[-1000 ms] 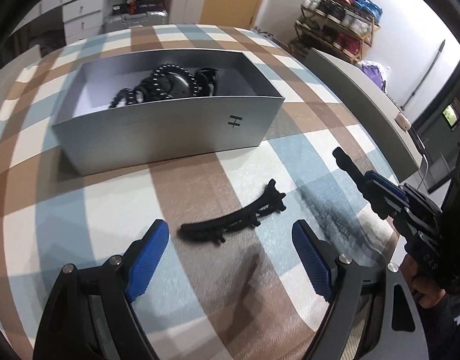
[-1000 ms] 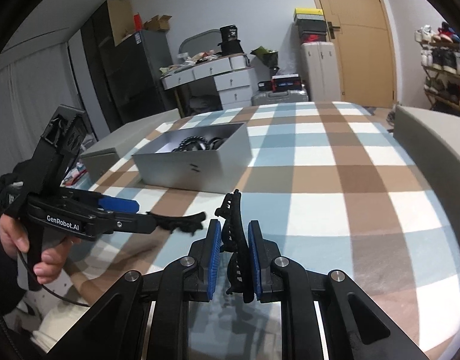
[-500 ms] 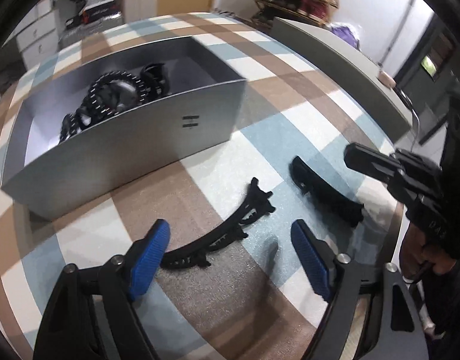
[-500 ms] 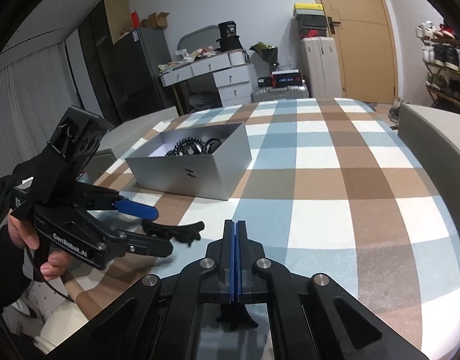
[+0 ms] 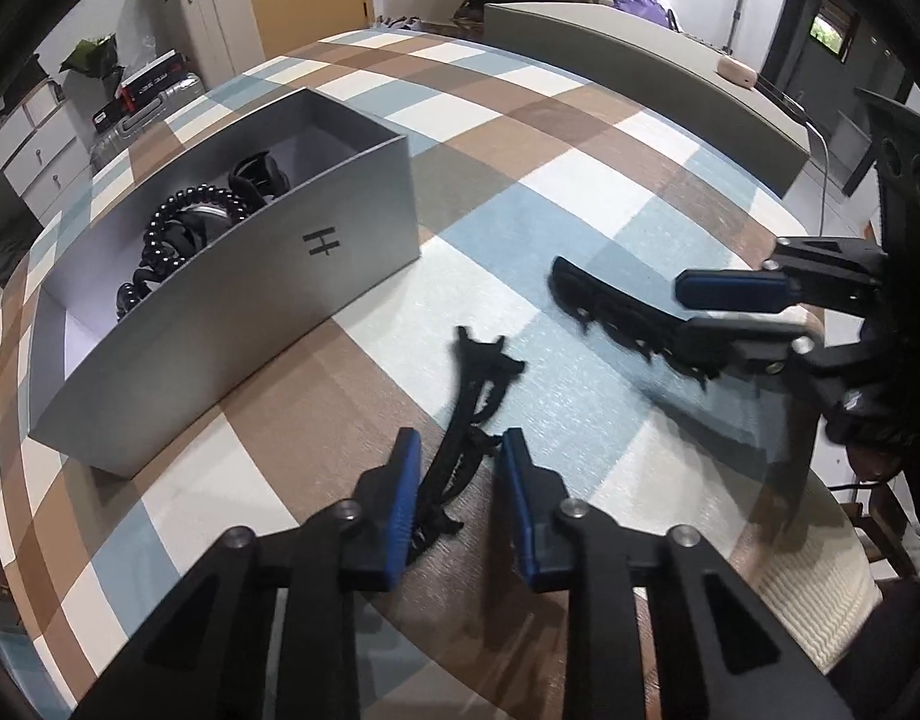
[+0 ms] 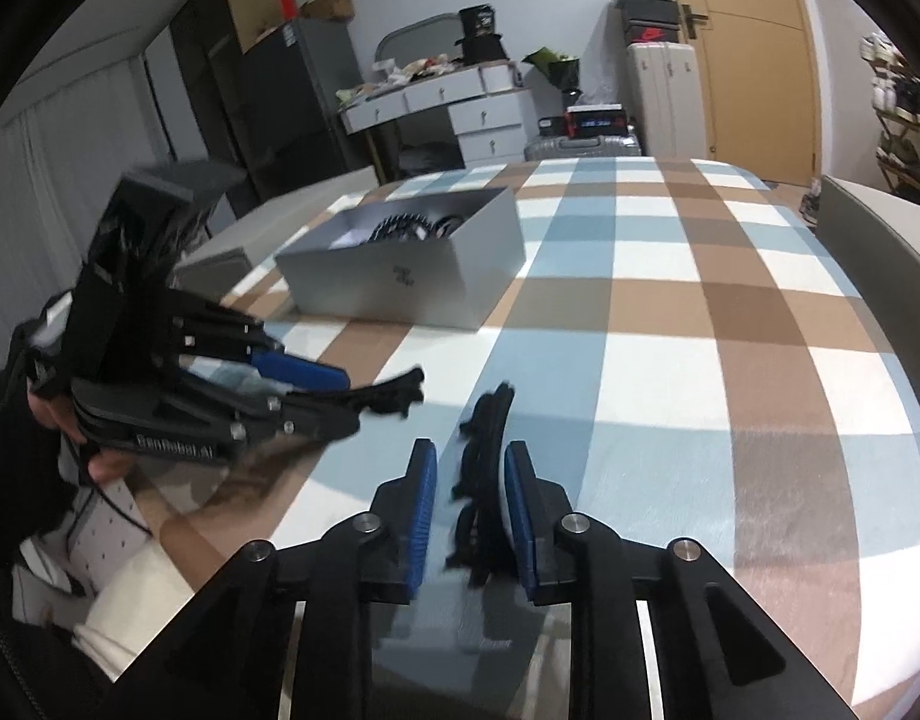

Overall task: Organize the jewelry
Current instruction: 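Grasp the other black comb claw clip with the left tool, then carry both comb clips over the silver box with both tools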

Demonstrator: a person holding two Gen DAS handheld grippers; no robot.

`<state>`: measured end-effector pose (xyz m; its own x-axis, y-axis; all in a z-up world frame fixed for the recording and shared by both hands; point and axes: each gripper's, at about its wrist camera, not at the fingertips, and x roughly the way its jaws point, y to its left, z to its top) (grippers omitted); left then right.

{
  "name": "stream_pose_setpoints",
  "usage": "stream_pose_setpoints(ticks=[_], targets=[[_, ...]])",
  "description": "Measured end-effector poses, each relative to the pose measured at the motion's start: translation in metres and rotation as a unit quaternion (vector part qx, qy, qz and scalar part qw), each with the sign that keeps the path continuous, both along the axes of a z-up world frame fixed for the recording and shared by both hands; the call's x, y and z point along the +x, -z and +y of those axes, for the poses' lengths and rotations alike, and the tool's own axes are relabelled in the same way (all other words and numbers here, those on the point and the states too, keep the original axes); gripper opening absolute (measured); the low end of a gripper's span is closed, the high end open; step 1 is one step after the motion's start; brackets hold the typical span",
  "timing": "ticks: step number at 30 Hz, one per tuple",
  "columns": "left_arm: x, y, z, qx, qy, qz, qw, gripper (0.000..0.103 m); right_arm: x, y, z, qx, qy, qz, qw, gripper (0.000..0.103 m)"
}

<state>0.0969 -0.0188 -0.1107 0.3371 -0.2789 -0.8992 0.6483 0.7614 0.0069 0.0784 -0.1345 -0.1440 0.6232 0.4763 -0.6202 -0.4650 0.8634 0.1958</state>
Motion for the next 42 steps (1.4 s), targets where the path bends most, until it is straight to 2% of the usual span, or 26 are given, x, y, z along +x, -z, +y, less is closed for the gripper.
stream_pose_setpoints(ticks=[4, 9, 13, 21, 30, 34, 38, 42], targets=[[-0.003, -0.001, 0.000, -0.002, -0.002, 0.011, 0.9999, 0.015, 0.001, 0.006, 0.010, -0.035, 0.001, -0.003, 0.999, 0.024], [0.001, -0.005, 0.008, -0.029, -0.024, 0.020, 0.9991, 0.015, -0.004, 0.007, 0.008, -0.041, 0.005, -0.004, 0.999, 0.024], [0.007, -0.002, 0.012, -0.037, -0.046, 0.037, 0.9976, 0.016, -0.007, 0.010, 0.006, -0.052, 0.011, -0.004, 0.999, 0.023], [0.011, 0.000, 0.005, -0.040, -0.047, 0.027, 0.9977, 0.016, -0.009, 0.011, 0.017, -0.086, 0.032, -0.027, 0.995, 0.018], [0.004, -0.001, 0.006, -0.035, -0.053, 0.008, 0.9979, 0.013, -0.014, 0.000, 0.002, -0.036, 0.049, -0.029, 0.998, 0.017], [-0.002, -0.009, 0.008, -0.031, -0.057, -0.016, 0.9978, 0.013, -0.018, -0.010, 0.001, -0.022, 0.050, -0.039, 0.998, 0.017], [-0.005, -0.020, 0.016, -0.040, -0.082, -0.036, 0.9952, 0.013, -0.021, -0.020, 0.001, -0.007, 0.054, -0.049, 0.997, 0.017], [-0.008, -0.034, 0.030, -0.065, -0.106, -0.046, 0.9912, 0.013, -0.019, -0.031, 0.001, 0.019, 0.052, -0.050, 0.997, 0.017]])
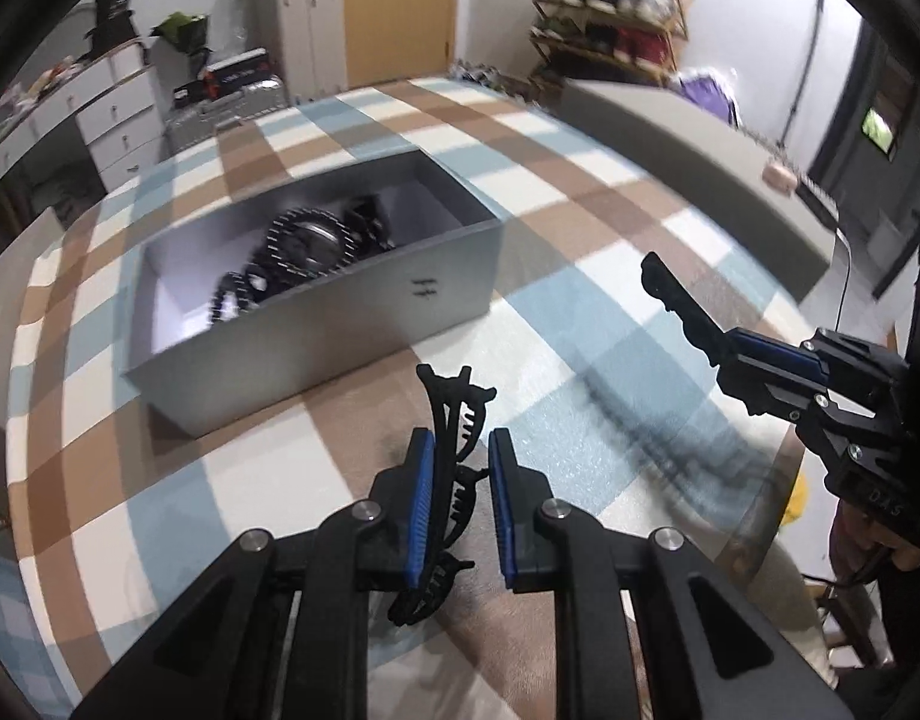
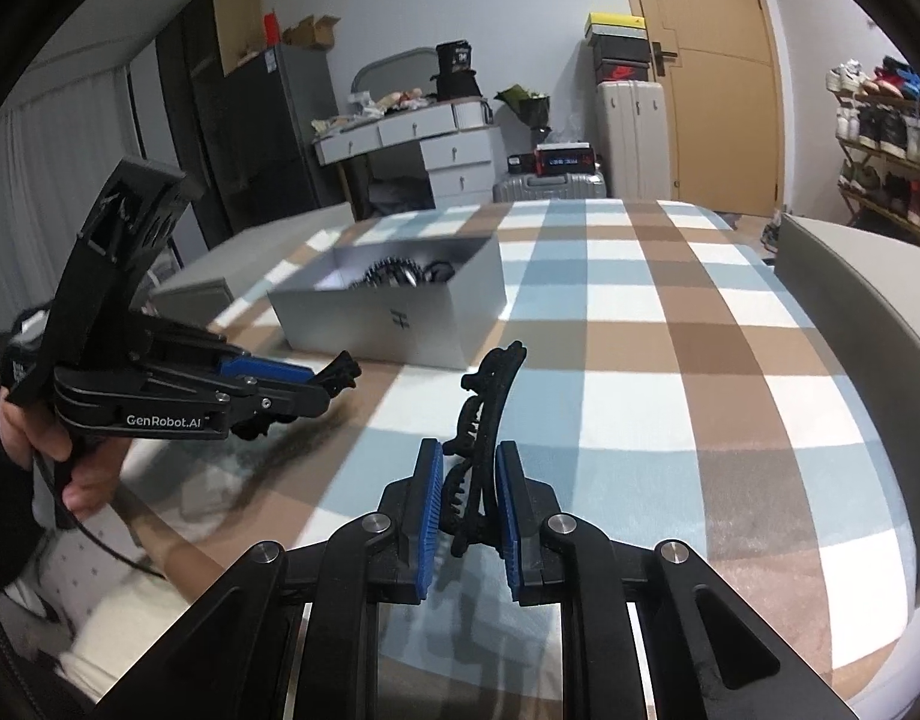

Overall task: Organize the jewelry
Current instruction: 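Carry both comb clips over the silver box with both tools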

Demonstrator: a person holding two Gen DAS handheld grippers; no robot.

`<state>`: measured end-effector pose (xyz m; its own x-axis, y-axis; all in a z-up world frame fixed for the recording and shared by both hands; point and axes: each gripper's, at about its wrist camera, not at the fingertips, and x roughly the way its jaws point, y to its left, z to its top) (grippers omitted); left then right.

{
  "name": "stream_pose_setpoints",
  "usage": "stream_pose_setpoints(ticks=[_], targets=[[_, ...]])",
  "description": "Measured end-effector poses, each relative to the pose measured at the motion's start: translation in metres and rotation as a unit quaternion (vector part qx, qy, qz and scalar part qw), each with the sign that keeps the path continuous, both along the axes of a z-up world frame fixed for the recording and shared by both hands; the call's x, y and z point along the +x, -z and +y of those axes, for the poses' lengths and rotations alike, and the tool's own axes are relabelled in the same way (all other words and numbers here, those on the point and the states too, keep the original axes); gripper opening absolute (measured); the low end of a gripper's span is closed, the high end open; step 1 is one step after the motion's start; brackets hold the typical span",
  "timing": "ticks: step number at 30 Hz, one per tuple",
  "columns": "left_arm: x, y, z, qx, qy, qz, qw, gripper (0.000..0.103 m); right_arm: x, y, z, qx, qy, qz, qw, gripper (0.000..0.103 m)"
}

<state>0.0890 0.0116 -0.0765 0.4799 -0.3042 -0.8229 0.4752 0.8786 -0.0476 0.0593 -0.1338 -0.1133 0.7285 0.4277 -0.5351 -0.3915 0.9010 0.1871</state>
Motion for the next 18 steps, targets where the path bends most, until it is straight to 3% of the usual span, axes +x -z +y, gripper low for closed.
stream_pose_setpoints(ticks=[12, 18], targets=[[-0.001, -0.046, 0.032, -0.052, -0.045, -0.065, 0.9955, 0.013, 0.035, -0.056, 0.025, 0.064, -0.050, -0.032, 0.996, 0.017], [0.018, -0.057, 0.040, -0.052, -0.057, -0.087, 0.9933, 0.013, 0.073, -0.081, 0.036, 0.101, -0.080, -0.034, 0.991, 0.017]])
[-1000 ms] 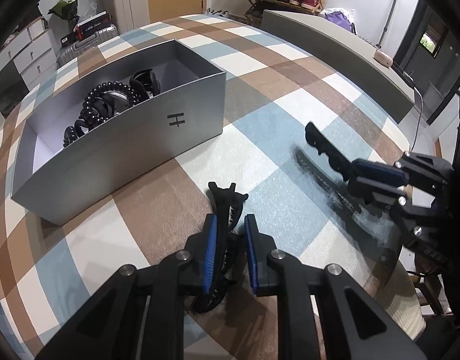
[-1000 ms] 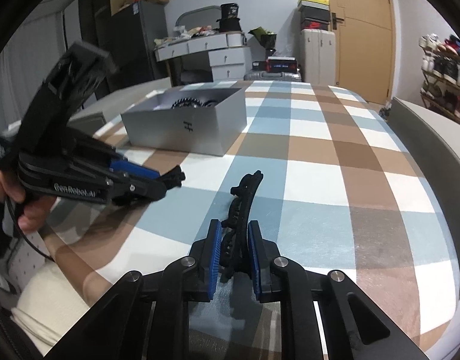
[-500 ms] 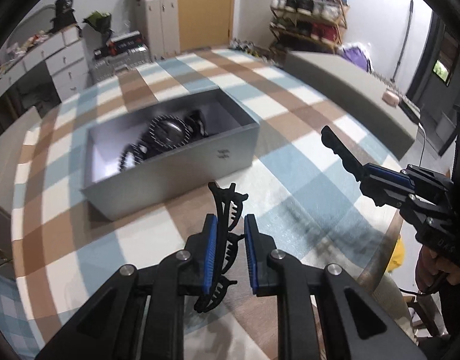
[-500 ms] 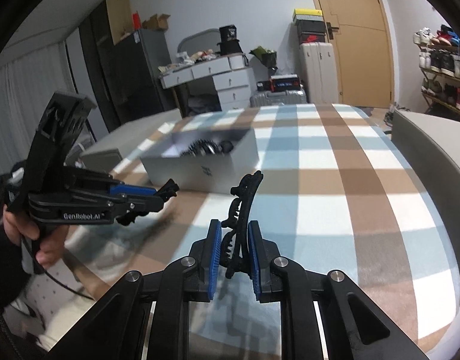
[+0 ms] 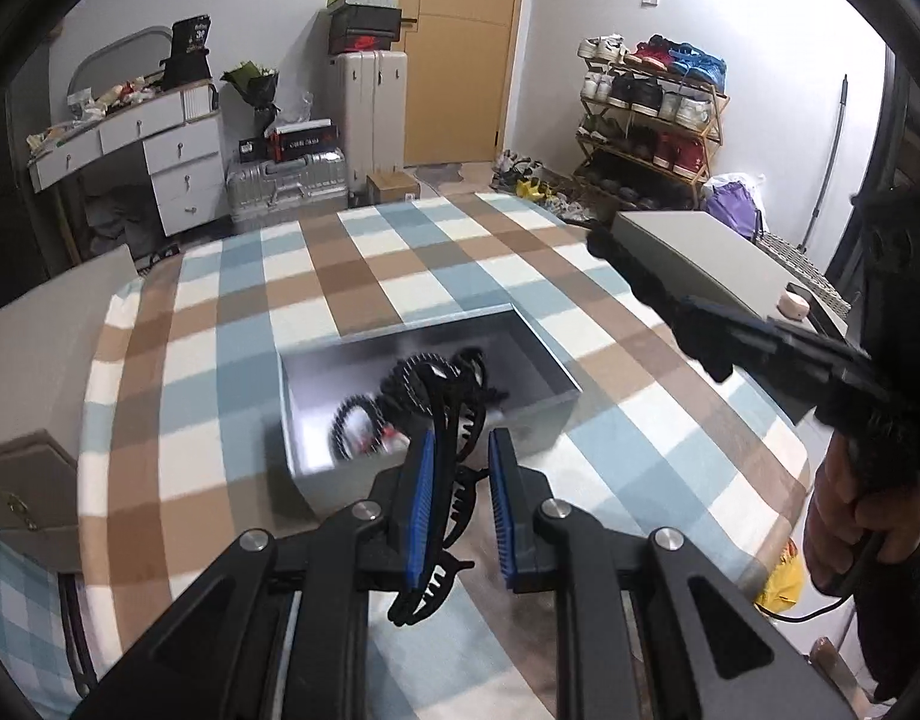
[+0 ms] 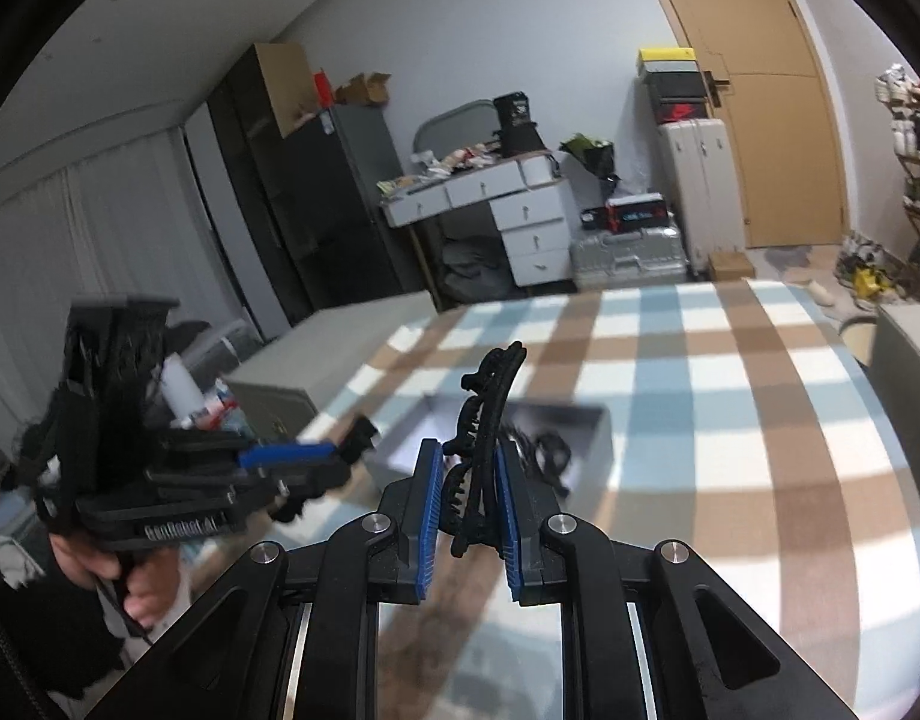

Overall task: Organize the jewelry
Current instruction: 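Carry both comb clips over the silver box with both tools, then open both tools to drop the comb clips into the silver box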

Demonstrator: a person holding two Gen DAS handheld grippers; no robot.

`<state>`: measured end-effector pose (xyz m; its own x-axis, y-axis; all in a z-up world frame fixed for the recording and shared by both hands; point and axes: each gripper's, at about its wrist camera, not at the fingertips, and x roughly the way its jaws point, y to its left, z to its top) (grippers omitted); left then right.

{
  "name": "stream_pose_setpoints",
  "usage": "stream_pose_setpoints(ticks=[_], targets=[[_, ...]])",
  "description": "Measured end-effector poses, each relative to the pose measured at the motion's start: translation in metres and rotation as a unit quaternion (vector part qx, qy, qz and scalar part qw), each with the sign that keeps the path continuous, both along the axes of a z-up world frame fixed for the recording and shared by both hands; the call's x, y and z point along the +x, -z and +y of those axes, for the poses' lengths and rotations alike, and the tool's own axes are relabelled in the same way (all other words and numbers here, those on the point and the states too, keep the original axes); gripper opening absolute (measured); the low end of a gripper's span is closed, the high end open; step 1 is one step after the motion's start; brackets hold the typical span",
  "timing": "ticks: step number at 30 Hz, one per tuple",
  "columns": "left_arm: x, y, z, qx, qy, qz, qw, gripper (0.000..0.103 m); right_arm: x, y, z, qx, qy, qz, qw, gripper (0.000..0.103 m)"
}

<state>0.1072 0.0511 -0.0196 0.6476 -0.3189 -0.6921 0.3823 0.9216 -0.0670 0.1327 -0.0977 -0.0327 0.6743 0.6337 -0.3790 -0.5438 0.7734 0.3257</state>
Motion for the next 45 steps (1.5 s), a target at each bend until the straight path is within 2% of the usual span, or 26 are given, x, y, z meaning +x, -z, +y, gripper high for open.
stream_pose_setpoints(ticks=[4, 10, 20, 24, 33, 42, 45], targets=[[0.016, -0.004, 0.007, -0.007, -0.005, -0.002, 1.0000, 0.013, 0.024, -0.011, 0.010, -0.015, -0.009, -0.009, 1.000, 0.017], [0.039, -0.003, 0.014, -0.021, -0.017, -0.003, 0.9996, 0.013, 0.050, -0.012, 0.026, -0.015, -0.034, -0.006, 0.999, 0.017], [0.062, 0.009, 0.017, -0.050, -0.022, 0.015, 0.9984, 0.013, 0.079, 0.022, 0.048, -0.042, -0.057, 0.019, 0.997, 0.017], [0.066, 0.017, 0.018, -0.055, -0.025, 0.029, 0.9978, 0.013, 0.084, 0.035, 0.048, -0.037, -0.059, 0.036, 0.997, 0.017], [0.068, 0.028, 0.021, -0.064, -0.033, 0.050, 0.9961, 0.013, 0.091, 0.048, 0.051, -0.041, -0.057, 0.053, 0.996, 0.017], [0.067, 0.031, 0.014, -0.036, -0.031, 0.048, 0.9977, 0.015, 0.091, 0.045, 0.052, -0.047, -0.054, 0.047, 0.996, 0.019], [0.064, 0.031, 0.012, -0.019, -0.031, 0.042, 0.9985, 0.027, 0.091, 0.042, 0.046, -0.040, -0.046, 0.046, 0.997, 0.019]])
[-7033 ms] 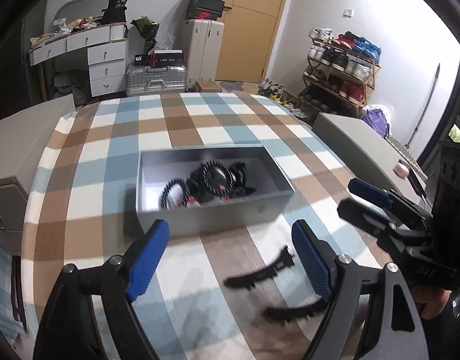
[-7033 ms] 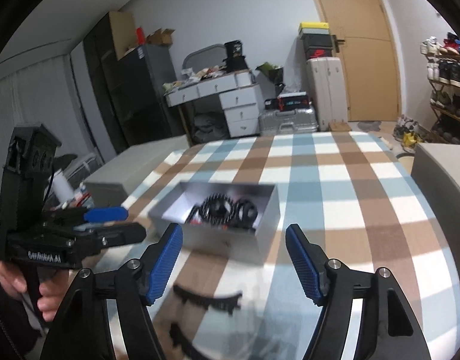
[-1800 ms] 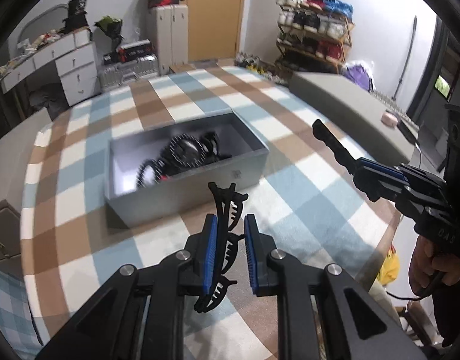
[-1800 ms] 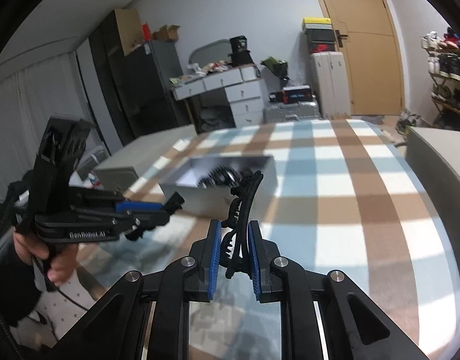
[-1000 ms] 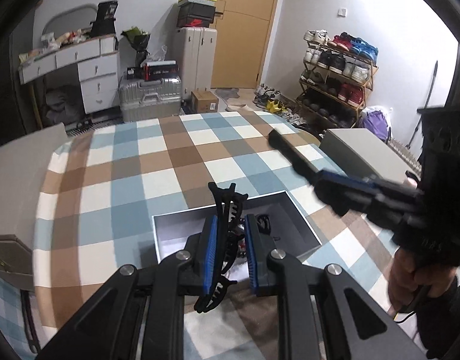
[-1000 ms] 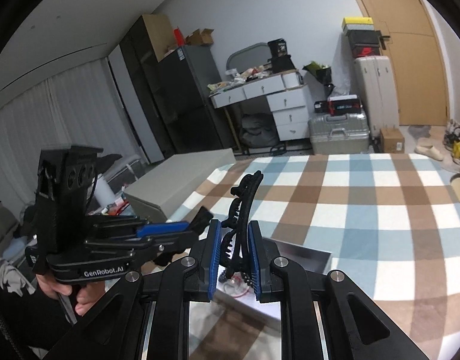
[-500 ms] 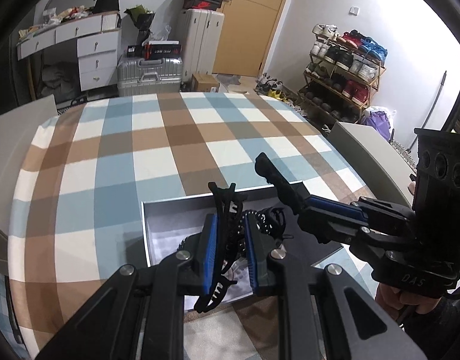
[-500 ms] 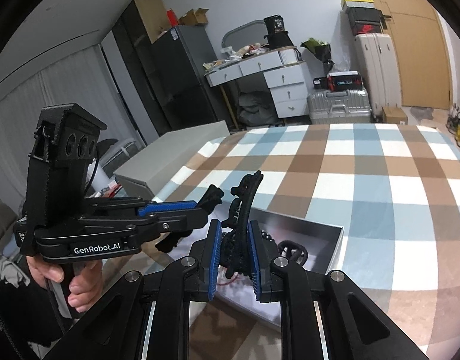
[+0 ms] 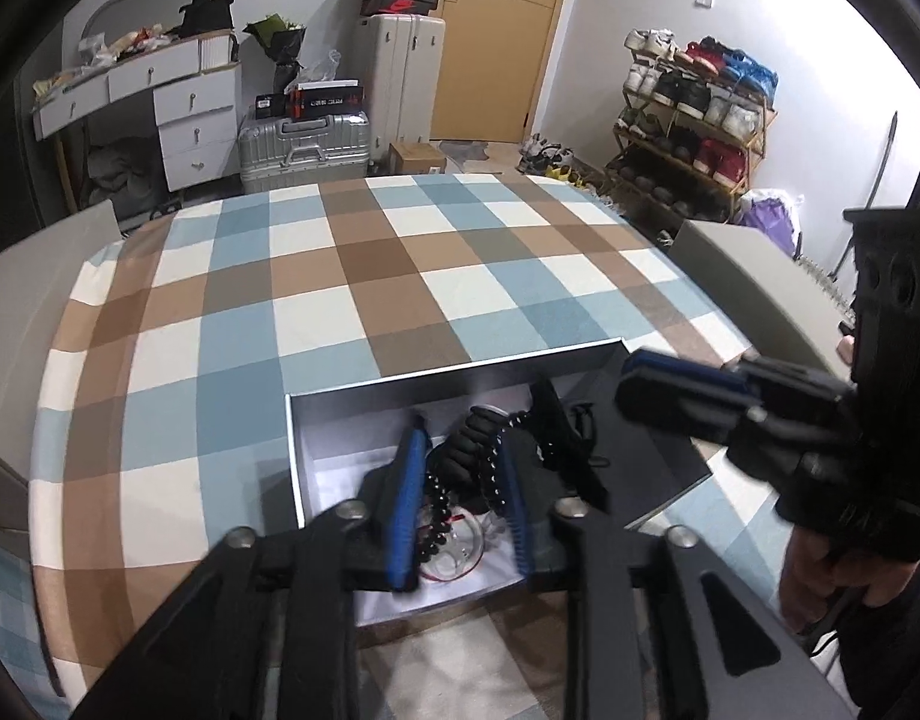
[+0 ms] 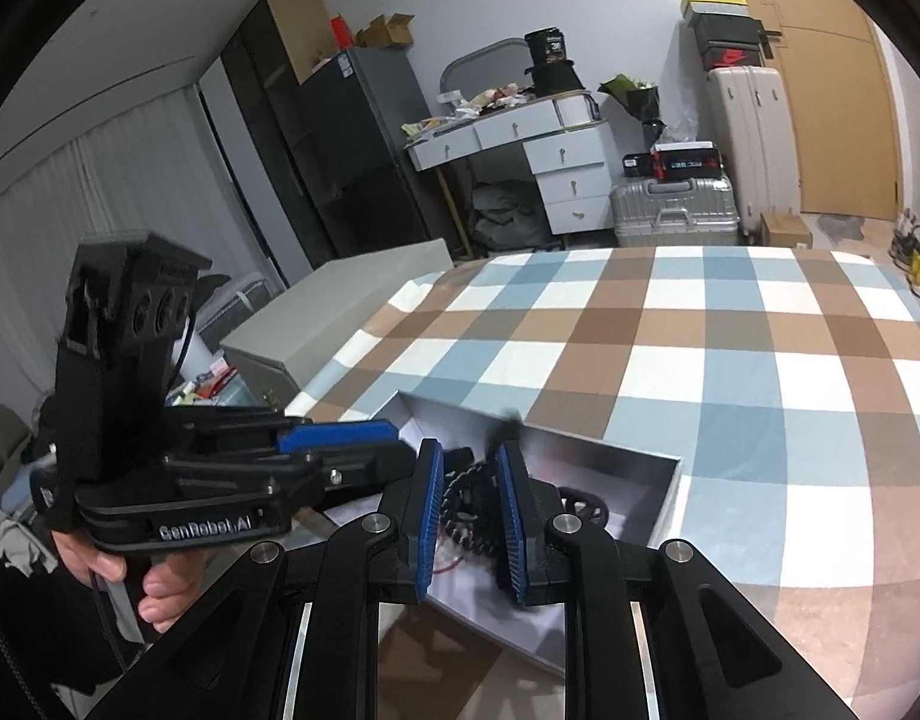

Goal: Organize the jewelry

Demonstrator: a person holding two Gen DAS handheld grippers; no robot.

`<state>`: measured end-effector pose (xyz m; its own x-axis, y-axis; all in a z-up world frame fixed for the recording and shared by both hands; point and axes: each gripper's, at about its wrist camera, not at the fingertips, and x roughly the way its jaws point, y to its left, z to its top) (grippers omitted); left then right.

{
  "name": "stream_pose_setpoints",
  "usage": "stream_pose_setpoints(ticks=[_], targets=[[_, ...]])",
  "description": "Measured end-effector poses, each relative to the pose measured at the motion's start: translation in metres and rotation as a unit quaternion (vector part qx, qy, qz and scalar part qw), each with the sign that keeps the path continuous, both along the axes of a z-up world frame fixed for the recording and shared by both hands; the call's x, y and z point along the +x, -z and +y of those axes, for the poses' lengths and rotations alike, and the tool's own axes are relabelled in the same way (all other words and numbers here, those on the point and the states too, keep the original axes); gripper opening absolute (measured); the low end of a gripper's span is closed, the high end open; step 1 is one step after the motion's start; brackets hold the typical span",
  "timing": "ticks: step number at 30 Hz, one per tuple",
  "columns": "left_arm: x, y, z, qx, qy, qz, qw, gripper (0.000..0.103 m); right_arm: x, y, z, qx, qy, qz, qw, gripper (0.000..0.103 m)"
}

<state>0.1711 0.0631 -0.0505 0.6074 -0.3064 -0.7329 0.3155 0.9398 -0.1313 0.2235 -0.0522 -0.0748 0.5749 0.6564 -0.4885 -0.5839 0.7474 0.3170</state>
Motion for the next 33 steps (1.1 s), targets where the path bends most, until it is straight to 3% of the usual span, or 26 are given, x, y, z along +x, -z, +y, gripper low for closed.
stream_pose_setpoints(ticks=[2, 6, 8, 9, 10, 13, 14, 16, 20, 22, 24, 25, 29, 33], targets=[[-0.002, -0.001, 0.001, -0.002, -0.002, -0.004, 1.0000, 0.038, -0.002, -0.002, -0.006, 0.005, 0.010, -0.001, 1.000, 0.022], [-0.005, -0.005, 0.004, -0.008, -0.015, -0.009, 0.9998, 0.040, -0.007, -0.008, -0.016, 0.014, 0.031, -0.009, 0.999, 0.026], [-0.007, -0.009, 0.004, -0.009, -0.021, -0.017, 0.9996, 0.040, -0.011, -0.012, -0.022, 0.021, 0.045, -0.020, 0.999, 0.037], [-0.009, -0.011, 0.004, -0.007, -0.025, -0.024, 0.9994, 0.041, -0.012, -0.015, -0.024, 0.023, 0.052, -0.026, 0.998, 0.050], [-0.010, -0.013, 0.004, -0.004, -0.028, -0.032, 0.9991, 0.045, -0.014, -0.018, -0.026, 0.024, 0.058, -0.031, 0.998, 0.063], [-0.018, -0.022, 0.003, 0.012, -0.036, -0.070, 0.9968, 0.069, -0.020, -0.028, -0.032, 0.041, 0.062, -0.047, 0.996, 0.067], [-0.023, -0.028, 0.003, 0.019, -0.047, -0.095, 0.9942, 0.073, -0.021, -0.032, -0.033, 0.046, 0.061, -0.053, 0.996, 0.069], [-0.028, -0.035, 0.005, 0.027, -0.063, -0.130, 0.9891, 0.082, -0.030, -0.043, -0.035, 0.056, 0.067, -0.081, 0.993, 0.081], [-0.043, -0.050, 0.012, 0.031, -0.108, -0.215, 0.9700, 0.092, -0.054, -0.061, -0.037, 0.065, 0.100, -0.164, 0.979, 0.101], [-0.049, -0.053, 0.016, 0.025, -0.130, -0.254, 0.9582, 0.101, -0.067, -0.067, -0.035, 0.069, 0.115, -0.213, 0.968, 0.103], [-0.057, -0.055, 0.021, 0.018, -0.150, -0.284, 0.9470, 0.102, -0.076, -0.070, -0.031, 0.060, 0.125, -0.247, 0.959, 0.103], [-0.058, -0.054, 0.023, 0.014, -0.154, -0.287, 0.9453, 0.102, -0.079, -0.069, -0.027, 0.051, 0.128, -0.261, 0.955, 0.103], [-0.063, -0.051, 0.031, 0.004, -0.179, -0.301, 0.9366, 0.102, -0.083, -0.060, -0.018, 0.033, 0.140, -0.275, 0.951, 0.103], [-0.069, -0.043, 0.034, 0.021, -0.204, -0.333, 0.9203, 0.102, -0.089, -0.048, -0.018, 0.025, 0.158, -0.286, 0.945, 0.103]])
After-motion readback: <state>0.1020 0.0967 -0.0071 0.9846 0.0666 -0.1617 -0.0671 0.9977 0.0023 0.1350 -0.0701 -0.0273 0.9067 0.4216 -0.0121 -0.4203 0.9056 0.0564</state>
